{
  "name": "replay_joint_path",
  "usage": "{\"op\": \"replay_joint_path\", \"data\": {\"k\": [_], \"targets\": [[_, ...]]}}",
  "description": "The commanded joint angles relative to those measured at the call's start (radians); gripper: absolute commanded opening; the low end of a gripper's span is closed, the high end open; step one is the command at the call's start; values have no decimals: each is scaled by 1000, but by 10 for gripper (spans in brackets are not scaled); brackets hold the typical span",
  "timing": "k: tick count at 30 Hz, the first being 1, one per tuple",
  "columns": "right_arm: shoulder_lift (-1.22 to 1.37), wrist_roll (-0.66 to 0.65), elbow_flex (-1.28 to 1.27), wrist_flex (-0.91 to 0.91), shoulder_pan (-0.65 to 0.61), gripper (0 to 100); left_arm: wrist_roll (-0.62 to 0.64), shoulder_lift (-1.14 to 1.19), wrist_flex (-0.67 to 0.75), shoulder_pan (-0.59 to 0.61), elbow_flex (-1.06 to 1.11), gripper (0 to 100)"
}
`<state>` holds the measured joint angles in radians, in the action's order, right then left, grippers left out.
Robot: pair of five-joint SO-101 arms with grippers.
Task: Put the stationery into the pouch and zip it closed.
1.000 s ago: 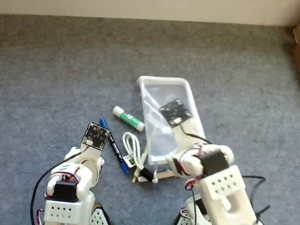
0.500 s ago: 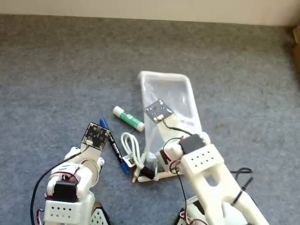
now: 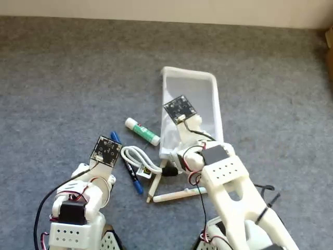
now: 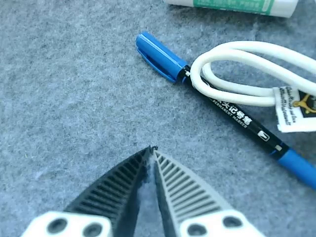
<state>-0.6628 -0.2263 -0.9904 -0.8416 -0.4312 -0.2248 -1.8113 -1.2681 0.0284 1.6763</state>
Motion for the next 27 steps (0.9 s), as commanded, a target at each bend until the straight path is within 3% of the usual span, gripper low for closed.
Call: {"op": "replay_joint_path", "data": {"k": [1, 6, 13, 21, 27], "targets": [[-139, -5, 53, -62, 18, 5, -5, -15, -3, 5, 19, 7], [-277, 97, 94, -186, 16, 12, -5, -15, -3, 5, 19, 7], [-323, 325, 162, -374, -117, 178, -5, -15, -3, 5, 19, 7], [-321, 571, 163, -371, -289, 183, -5, -15, -3, 5, 19, 7], [-292, 560, 85, -214, -295, 183, -5, -15, -3, 5, 19, 7]]}}
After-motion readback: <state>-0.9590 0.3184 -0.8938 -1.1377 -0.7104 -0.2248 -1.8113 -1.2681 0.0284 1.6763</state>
